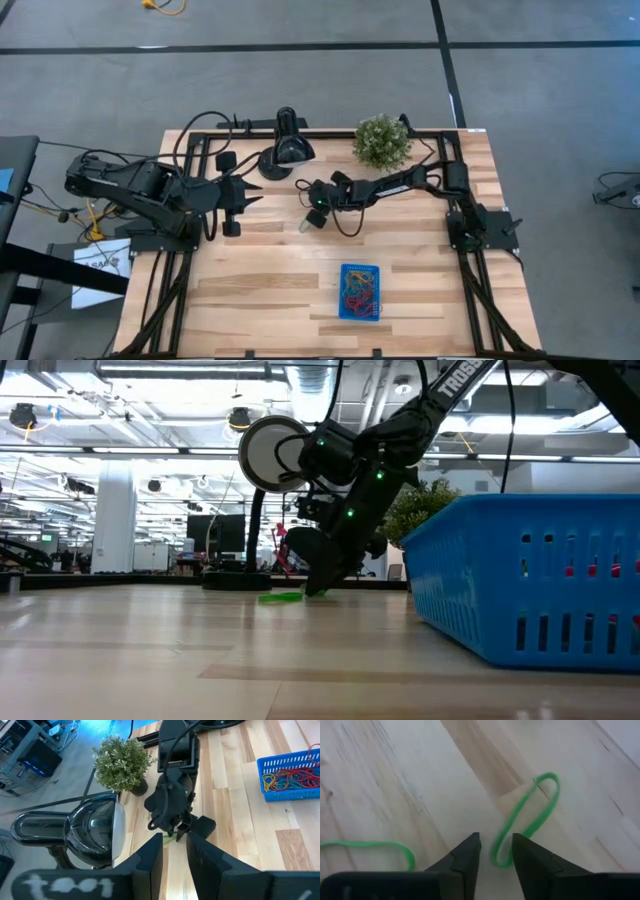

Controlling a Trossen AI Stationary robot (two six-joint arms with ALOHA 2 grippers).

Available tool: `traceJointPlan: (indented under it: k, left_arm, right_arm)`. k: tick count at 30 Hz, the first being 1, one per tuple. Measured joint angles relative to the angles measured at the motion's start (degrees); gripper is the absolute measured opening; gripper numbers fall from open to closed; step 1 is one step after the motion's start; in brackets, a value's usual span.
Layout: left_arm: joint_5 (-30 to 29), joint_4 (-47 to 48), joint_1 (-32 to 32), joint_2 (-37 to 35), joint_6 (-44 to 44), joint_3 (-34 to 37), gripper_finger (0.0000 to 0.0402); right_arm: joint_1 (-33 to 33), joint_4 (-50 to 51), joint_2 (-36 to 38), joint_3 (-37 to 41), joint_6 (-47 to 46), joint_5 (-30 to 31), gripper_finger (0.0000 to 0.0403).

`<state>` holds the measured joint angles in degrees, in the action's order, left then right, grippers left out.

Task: Pick and place items into bin
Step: Put the green rubber band into the blue bin

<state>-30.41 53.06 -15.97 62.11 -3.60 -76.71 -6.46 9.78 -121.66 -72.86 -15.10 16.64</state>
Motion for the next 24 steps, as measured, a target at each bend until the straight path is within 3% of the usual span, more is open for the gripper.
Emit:
traceJointPlan:
  k: [10, 14, 19, 24]
  left_arm:
    - [0.00, 0.33, 0.00, 0.00, -0.02, 0.00, 0.0077]
    - [0.01, 0.33, 0.00, 0.00, -0.02, 0.00, 0.0077]
    - [0.02, 0.33, 0.00, 0.00, -0.02, 0.00, 0.0077]
    - [0.04, 0.46, 0.00, 0.00, -0.02, 0.00, 0.0077]
  right_arm:
    - [-0.79, -2.10, 0.19, 0.17, -1.44, -0.48, 0.0010]
    - [0.21, -2.29, 0.12, 0.17, -1.50, 1.34, 0.0006]
    - [3.72, -0.87, 1.49, 0.50, -0.85, 8.46, 0.0001]
    - [7.88, 1.47, 7.15, 0.38, -0.95, 12.30, 0.0001]
